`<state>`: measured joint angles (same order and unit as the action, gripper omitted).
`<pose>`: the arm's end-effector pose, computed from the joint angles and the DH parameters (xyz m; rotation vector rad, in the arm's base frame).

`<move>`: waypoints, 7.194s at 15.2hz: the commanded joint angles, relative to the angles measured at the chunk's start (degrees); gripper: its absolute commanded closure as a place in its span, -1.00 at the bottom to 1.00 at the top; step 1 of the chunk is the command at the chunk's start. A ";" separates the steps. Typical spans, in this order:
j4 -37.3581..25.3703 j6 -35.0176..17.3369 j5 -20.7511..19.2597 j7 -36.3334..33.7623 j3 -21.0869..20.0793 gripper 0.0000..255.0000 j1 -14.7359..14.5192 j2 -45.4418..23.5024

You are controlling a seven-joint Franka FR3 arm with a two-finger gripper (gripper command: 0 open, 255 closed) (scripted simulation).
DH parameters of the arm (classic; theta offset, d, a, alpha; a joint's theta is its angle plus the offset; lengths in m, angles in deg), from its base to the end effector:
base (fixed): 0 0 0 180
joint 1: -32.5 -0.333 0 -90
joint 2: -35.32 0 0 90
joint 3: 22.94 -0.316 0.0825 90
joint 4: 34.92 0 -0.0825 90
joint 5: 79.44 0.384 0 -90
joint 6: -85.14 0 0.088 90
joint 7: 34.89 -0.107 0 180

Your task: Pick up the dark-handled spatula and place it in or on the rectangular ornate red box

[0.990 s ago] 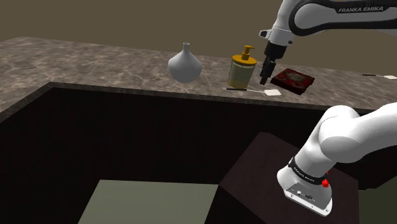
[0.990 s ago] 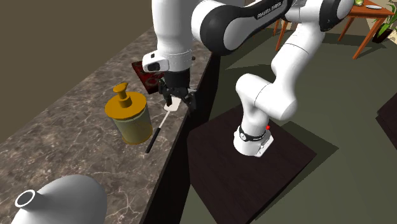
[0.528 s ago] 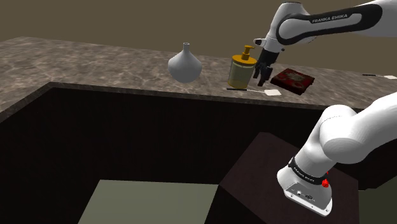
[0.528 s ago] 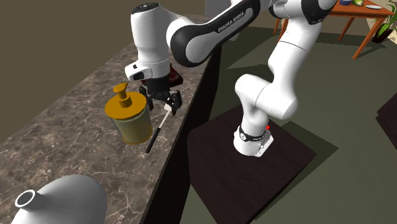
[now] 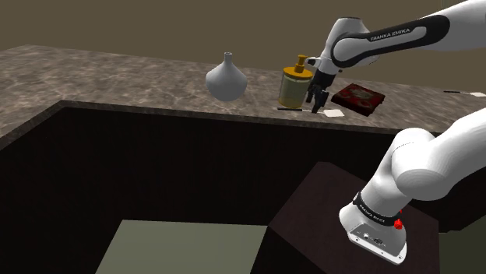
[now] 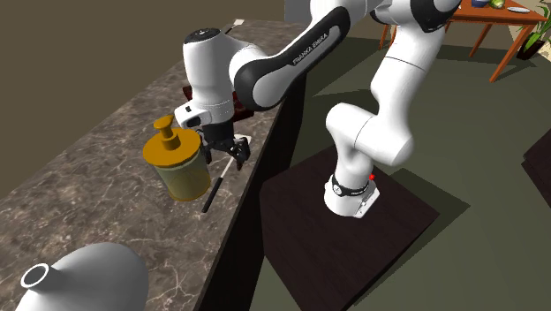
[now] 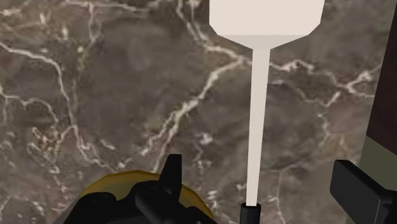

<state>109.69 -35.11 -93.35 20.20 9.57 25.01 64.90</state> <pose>0.3625 -0.1841 0.4288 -2.9279 -1.0723 -0.1005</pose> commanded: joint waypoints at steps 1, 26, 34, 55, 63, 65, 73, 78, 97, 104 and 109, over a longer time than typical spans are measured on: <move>0.84 -0.83 -0.14 0.01 0.17 -1.00 0.05 -0.16; -4.31 6.79 0.45 -0.50 -1.88 1.00 0.09 2.35; -9.60 13.17 1.20 -0.70 -3.39 1.00 -0.14 3.44; -24.85 20.36 -2.19 19.91 13.20 1.00 2.63 -1.67; -36.35 20.89 2.16 34.88 29.14 1.00 -1.34 -12.03; -39.90 21.02 5.61 40.00 35.47 1.00 -3.75 -16.65; -41.17 17.55 20.91 54.64 47.51 1.00 -4.72 -32.85; -37.75 13.95 22.47 55.94 46.98 1.00 -3.78 -34.28; -34.79 10.66 24.94 57.86 45.89 -1.00 -2.09 -36.52; -41.10 17.40 21.84 55.65 47.49 -1.00 -3.94 -33.78; -41.11 17.40 21.85 55.66 47.48 -1.00 -3.92 -33.80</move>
